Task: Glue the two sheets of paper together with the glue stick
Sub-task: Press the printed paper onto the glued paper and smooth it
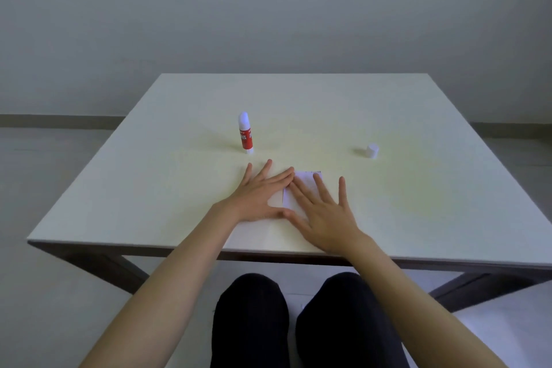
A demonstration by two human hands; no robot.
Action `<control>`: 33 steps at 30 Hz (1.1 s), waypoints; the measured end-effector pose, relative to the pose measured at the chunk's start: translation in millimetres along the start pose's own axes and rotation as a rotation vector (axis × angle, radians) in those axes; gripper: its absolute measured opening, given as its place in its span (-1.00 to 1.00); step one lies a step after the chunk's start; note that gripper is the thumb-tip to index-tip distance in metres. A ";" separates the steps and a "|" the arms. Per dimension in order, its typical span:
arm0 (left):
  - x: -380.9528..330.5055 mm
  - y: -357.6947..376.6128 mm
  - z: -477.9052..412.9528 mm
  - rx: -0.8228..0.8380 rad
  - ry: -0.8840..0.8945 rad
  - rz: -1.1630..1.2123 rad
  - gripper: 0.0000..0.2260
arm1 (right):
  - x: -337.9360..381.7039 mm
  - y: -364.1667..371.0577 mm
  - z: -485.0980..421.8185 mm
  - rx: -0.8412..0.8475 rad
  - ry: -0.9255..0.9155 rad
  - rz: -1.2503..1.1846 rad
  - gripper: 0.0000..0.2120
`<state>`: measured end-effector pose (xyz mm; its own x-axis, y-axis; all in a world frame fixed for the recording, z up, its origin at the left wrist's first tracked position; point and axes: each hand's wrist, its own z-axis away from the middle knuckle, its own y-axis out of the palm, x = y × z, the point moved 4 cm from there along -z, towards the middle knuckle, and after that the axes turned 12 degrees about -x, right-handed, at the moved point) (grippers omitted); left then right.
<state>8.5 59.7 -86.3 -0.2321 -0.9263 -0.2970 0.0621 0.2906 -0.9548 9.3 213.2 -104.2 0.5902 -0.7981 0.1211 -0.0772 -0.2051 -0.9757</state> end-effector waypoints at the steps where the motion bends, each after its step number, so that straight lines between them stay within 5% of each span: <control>1: -0.4 1.1 0.5 -0.003 -0.003 0.009 -0.20 | -8.7 -1.0 -5.3 0.008 0.012 0.022 -0.28; 5: -0.6 0.6 0.0 0.001 -0.015 0.018 -0.17 | -26.8 -10.6 -27.5 0.053 0.145 0.093 -0.36; 12: 2.3 -0.3 -3.4 -0.010 -0.003 0.032 -0.16 | 1.7 -4.5 -0.6 0.046 -0.073 -0.019 -0.26; 18: 4.0 1.3 -1.9 -0.009 -0.022 0.057 -0.11 | -25.8 -15.6 -20.3 0.074 0.116 0.047 -0.34; 22: 6.0 2.4 -3.5 -0.012 -0.021 0.074 -0.11 | 10.3 -9.5 11.9 0.055 -0.090 -0.032 -0.21; 28: 6.1 1.8 -3.7 0.022 -0.035 0.067 -0.07 | -32.9 -21.7 1.8 0.100 0.030 0.048 -0.40; 33: 7.3 2.9 -4.3 0.021 -0.040 0.072 -0.06 | -2.5 -18.2 18.7 0.082 -0.049 0.021 -0.22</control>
<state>2.8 54.7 -91.3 -0.1874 -0.9123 -0.3643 0.0978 0.3516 -0.9310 24.3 229.6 -90.2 0.6283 -0.7724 0.0933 -0.0252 -0.1400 -0.9898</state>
